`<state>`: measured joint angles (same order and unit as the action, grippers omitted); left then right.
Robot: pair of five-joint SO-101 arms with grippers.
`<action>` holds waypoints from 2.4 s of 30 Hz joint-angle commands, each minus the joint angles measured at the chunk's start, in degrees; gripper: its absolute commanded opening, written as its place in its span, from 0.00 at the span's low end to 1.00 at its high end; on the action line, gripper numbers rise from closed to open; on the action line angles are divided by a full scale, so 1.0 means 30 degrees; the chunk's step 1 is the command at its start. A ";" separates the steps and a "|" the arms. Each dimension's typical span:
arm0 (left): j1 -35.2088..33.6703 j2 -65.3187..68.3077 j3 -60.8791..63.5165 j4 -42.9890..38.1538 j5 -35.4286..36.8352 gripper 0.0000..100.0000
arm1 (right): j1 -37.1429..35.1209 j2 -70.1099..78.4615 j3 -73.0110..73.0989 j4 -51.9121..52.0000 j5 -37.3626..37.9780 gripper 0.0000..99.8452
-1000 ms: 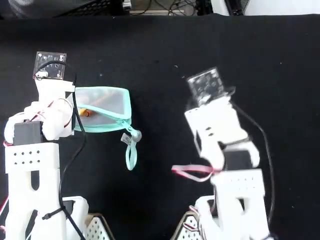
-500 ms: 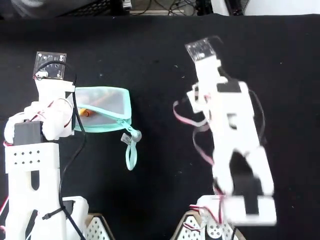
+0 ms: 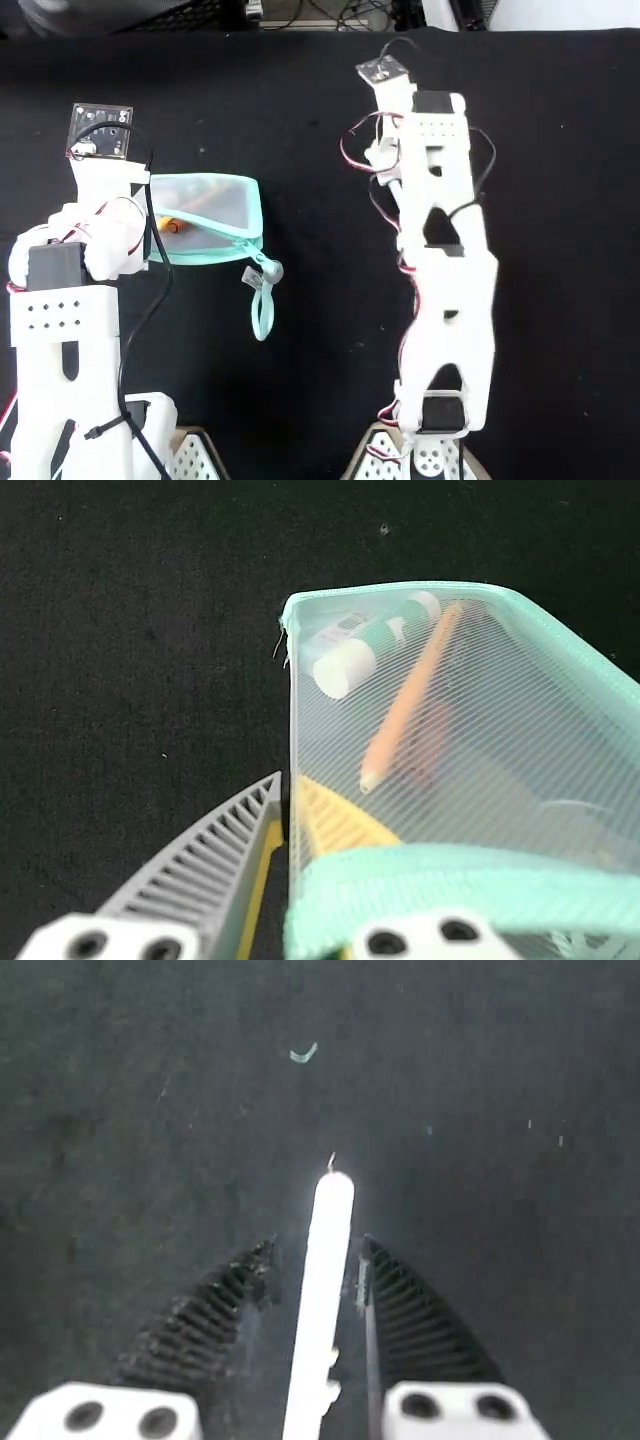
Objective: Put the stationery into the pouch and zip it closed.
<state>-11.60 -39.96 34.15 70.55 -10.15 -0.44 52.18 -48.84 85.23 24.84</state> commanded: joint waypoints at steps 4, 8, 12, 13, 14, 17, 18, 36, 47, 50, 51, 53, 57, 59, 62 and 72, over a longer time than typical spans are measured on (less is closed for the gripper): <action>-0.0015 0.0205 0.0161 -0.0117 -0.0117 0.03 | -0.0234 0.4879 -0.8601 0.2784 0.1436 0.13; -0.0044 0.0205 0.0161 -0.0117 -0.0117 0.03 | -0.0322 0.7751 -1.2029 0.3868 0.1875 0.13; -0.0015 0.0205 0.0161 -0.0117 -0.0117 0.03 | -0.0264 0.9626 -1.5106 0.5011 0.2168 0.09; -0.0015 0.0205 0.0161 -0.0117 -0.0117 0.03 | -0.0234 0.9832 -1.5692 0.5158 0.2110 0.03; -0.0015 0.0205 0.0161 -0.0117 -0.0117 0.03 | -0.0205 0.9773 -1.5810 0.5158 0.2022 0.01; -0.0015 0.0205 0.0161 -0.0117 -0.0117 0.03 | -0.0205 0.8952 -1.5575 0.5245 0.1993 0.01; -0.0015 0.0205 0.0161 -0.0117 -0.0117 0.03 | -0.0205 0.8659 -1.5575 0.5275 0.1993 0.01; -0.0015 0.0205 0.0161 -0.0147 -0.0117 0.03 | -0.0205 0.1685 -1.3670 0.5421 -0.2842 0.01; -0.0015 0.0205 0.0161 -0.0176 -0.0117 0.03 | -0.2227 -0.9333 -0.3853 0.5363 -0.3048 0.01; -0.0015 0.0205 0.0161 -0.0147 -0.0117 0.03 | -0.4044 -1.3670 -0.0366 0.5333 -0.3048 0.01; -0.0015 0.0205 0.0161 -0.0147 -0.0117 0.03 | -0.4718 -1.5106 0.0835 0.5245 -0.3048 0.01; -0.0015 0.0205 0.0161 -0.0147 -0.0117 0.03 | -0.5978 -1.7773 0.3267 0.4689 -0.3048 0.01; -0.0015 0.0205 0.0161 -0.0147 -0.0117 0.03 | -0.7971 -2.2842 0.8337 0.2667 -0.2989 0.01; -0.0015 0.0205 0.0161 -0.0147 -0.0117 0.03 | -0.8821 -2.5363 1.1004 0.1231 -0.3018 0.01; -0.0015 0.0205 0.0161 -0.0117 -0.0117 0.03 | -1.0374 -2.9260 1.5223 -0.1788 -0.3048 0.01; 0.0015 0.0205 0.0190 -0.0117 -0.0117 0.03 | -1.4154 -4.0601 3.0432 -1.8432 -0.2960 0.01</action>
<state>-11.60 -39.96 34.15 70.55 -10.15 -40.26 -60.97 32.04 45.93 16.04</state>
